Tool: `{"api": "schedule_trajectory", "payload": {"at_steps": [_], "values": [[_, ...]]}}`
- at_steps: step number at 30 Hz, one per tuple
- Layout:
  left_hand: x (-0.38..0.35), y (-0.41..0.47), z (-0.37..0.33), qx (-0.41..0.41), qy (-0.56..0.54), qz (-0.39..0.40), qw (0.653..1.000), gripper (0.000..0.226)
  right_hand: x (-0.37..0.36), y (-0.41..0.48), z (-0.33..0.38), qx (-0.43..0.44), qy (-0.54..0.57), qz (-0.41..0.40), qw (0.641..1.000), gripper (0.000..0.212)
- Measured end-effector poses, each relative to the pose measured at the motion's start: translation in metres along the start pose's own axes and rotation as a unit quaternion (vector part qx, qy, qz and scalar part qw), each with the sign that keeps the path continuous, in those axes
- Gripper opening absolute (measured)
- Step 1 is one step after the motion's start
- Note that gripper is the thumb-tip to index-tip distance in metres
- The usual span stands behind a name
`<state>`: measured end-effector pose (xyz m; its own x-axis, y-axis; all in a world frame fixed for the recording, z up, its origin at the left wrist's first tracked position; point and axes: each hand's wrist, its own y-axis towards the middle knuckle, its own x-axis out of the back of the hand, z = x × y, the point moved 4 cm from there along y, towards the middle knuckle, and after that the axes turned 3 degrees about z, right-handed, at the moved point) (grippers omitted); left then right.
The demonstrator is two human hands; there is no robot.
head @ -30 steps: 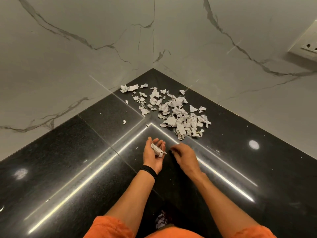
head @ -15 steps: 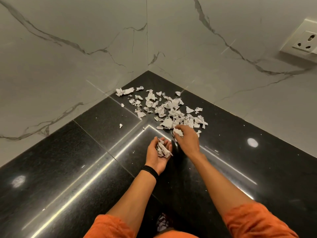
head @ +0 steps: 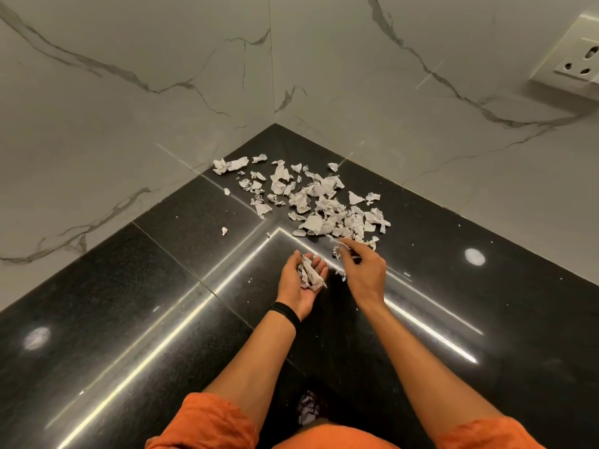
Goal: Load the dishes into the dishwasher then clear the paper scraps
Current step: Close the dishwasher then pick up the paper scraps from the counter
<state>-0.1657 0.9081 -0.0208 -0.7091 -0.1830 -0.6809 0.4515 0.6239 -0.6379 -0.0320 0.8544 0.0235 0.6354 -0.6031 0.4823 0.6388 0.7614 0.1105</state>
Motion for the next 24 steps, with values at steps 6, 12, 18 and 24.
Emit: {"api": "schedule_trajectory", "payload": {"at_steps": [6, 12, 18, 24], "values": [[-0.006, -0.005, 0.010, 0.015, 0.006, 0.013, 1.000, 0.041, -0.036, -0.037, 0.014, 0.149, -0.184, 0.183, 0.954, 0.037], [0.016, -0.004, -0.007, 0.003, -0.050, -0.041, 0.998, 0.035, -0.035, -0.013, 0.020, 0.080, -0.002, 0.165, 0.983, 0.023], [0.026, -0.006, -0.021, -0.019, -0.058, -0.052, 0.997, 0.029, -0.060, 0.005, -0.005, 0.209, -0.270, 0.266, 0.902, 0.028], [0.032, -0.005, -0.023, -0.035, -0.016, -0.045, 0.998, 0.026, -0.041, -0.009, -0.010, 0.120, -0.129, 0.158, 0.972, 0.016]]}}
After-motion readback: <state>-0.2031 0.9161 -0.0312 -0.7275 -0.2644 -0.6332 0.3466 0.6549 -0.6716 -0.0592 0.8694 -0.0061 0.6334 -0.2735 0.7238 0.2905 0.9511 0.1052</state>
